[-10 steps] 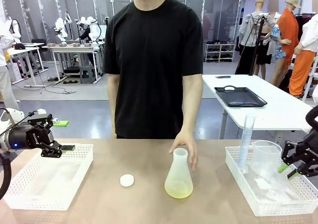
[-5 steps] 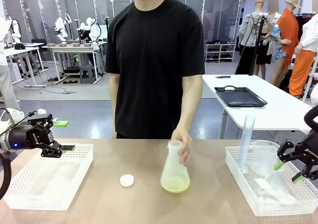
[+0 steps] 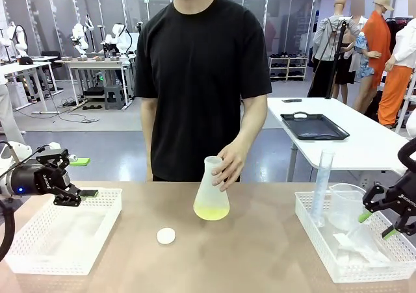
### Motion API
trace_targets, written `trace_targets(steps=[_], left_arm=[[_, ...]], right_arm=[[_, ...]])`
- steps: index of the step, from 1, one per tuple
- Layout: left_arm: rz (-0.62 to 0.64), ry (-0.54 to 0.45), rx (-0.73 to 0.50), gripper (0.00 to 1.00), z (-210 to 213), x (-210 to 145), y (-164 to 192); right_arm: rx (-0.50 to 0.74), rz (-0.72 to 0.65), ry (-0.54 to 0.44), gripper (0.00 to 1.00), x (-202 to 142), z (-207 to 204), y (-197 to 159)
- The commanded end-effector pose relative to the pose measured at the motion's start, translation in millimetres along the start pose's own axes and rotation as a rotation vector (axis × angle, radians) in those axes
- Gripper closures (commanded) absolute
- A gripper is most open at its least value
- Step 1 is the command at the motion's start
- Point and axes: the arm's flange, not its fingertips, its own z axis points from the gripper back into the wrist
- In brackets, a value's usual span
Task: Prepare the solutions needed for the experiment.
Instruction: When the human places the Big flask in the center of the table, pick up the Big flask and place it in the left Organizing basket.
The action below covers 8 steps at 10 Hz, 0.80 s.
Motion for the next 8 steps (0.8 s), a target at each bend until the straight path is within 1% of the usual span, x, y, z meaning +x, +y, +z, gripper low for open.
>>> trace_targets(steps=[1, 5, 6, 8], left_arm=[[-0.004, -0.019, 0.000, 0.00, -1, 1, -1], [-0.004, -0.019, 0.000, 0.00, -1, 1, -1], [-0.004, -0.019, 0.000, 0.00, -1, 1, -1], [-0.004, -0.019, 0.000, 0.00, -1, 1, -1]], right_arm=[[0.009, 0.014, -0.004, 0.39, 0, 1, -1], [0.000, 0.000, 0.000, 0.38, 0, 0, 0], [0.052, 0.031, -0.038, 0.38, -15, 16, 4], [0.163, 0.049, -0.119, 0.38, -36, 27, 10]])
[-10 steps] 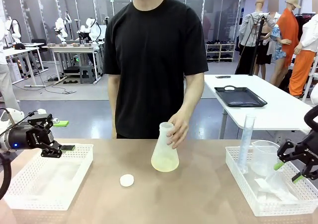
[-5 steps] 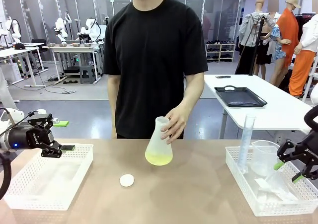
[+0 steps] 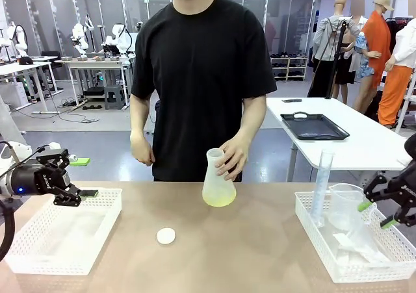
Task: Prepare the solutions needed for the experiment.
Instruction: When the human places the Big flask in the center of the table, pick up the Big flask and place it in the left Organizing basket.
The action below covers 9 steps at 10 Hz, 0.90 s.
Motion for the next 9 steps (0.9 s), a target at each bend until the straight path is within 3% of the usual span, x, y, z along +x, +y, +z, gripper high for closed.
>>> trace_targets(steps=[1, 3, 6, 8, 9], left_arm=[[-0.004, -0.019, 0.000, 0.00, -1, 1, -1], [-0.004, -0.019, 0.000, 0.00, -1, 1, -1], [-0.004, -0.019, 0.000, 0.00, -1, 1, -1], [-0.004, -0.019, 0.000, 0.00, -1, 1, -1], [-0.004, -0.019, 0.000, 0.00, -1, 1, -1]], right_arm=[[0.145, 0.025, -0.086, 0.38, -27, 13, 2], [0.342, 0.048, -0.068, 0.38, -39, 39, 11], [0.606, 0.088, 0.096, 0.38, -40, 51, 16], [0.746, 0.080, 0.211, 0.38, -34, 49, 17], [0.762, 0.055, 0.218, 0.38, -34, 45, 18]])
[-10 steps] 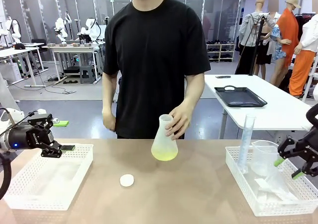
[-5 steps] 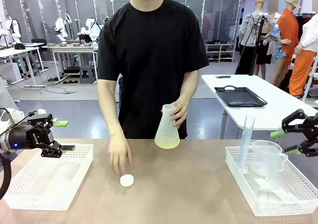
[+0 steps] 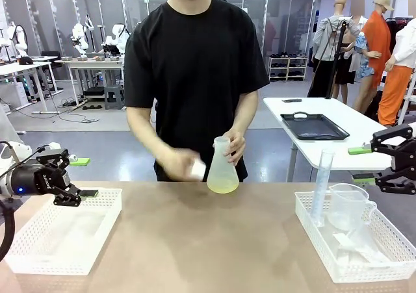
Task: Prepare the solutions needed for the experiment.
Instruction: When the human places the Big flask in the center of the table, pick up the Big flask and place it in the left Organizing basket.
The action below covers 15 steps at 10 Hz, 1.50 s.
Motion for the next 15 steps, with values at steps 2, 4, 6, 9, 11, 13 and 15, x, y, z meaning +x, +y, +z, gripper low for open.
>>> trace_targets(steps=[2, 4, 6, 9, 11, 13, 15], left_arm=[[-0.004, -0.019, 0.000, 0.00, -1, 1, -1], [-0.004, -0.019, 0.000, 0.00, -1, 1, -1], [-0.004, -0.019, 0.000, 0.00, -1, 1, -1], [-0.004, -0.019, 0.000, 0.00, -1, 1, -1], [-0.004, -0.019, 0.000, 0.00, -1, 1, -1], [-0.004, -0.019, 0.000, 0.00, -1, 1, -1], [-0.004, -0.019, 0.000, 0.00, -1, 1, -1]], right_arm=[[0.084, 0.006, 0.074, 0.38, 16, -6, -15], [0.131, 0.002, 0.133, 0.38, 24, -19, -27], [0.136, 0.021, 0.162, 0.38, 26, -27, -32], [0.158, 0.143, 0.211, 0.19, 30, -35, -37], [0.214, 0.162, 0.239, 0.19, 33, -39, -40], [0.249, 0.150, 0.264, 0.19, 40, -41, -44], [0.278, 0.142, 0.267, 0.19, 45, -40, -49]])
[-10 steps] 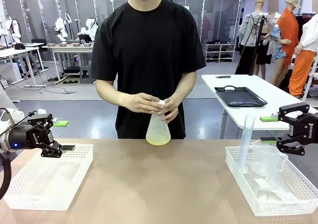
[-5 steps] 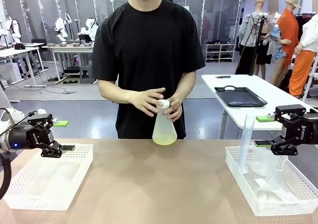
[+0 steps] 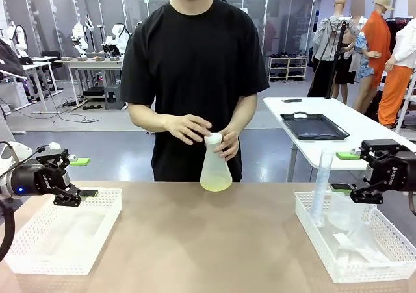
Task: Prepare the solutions needed for the experiment.
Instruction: When the human places the Big flask in the center of the table, pick up the Big flask and place it in the left Organizing basket.
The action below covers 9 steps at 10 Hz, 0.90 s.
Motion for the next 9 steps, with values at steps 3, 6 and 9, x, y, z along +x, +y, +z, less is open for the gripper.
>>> trace_targets(steps=[3, 6, 9], left_arm=[[-0.004, -0.019, 0.000, 0.00, -1.3, 1.3, -1.5], [-0.004, -0.019, 0.000, 0.00, -1.3, 1.3, -1.5], [-0.004, -0.019, 0.000, 0.00, -1.3, 1.3, -1.5]], right_arm=[[0.034, -0.023, -0.012, 0.19, 8.7, 5.8, -2.9], [0.010, -0.017, -0.003, 0.19, 4.3, 5.2, -6.7], [0.010, -0.017, -0.003, 0.19, 4.3, 5.2, -6.7]])
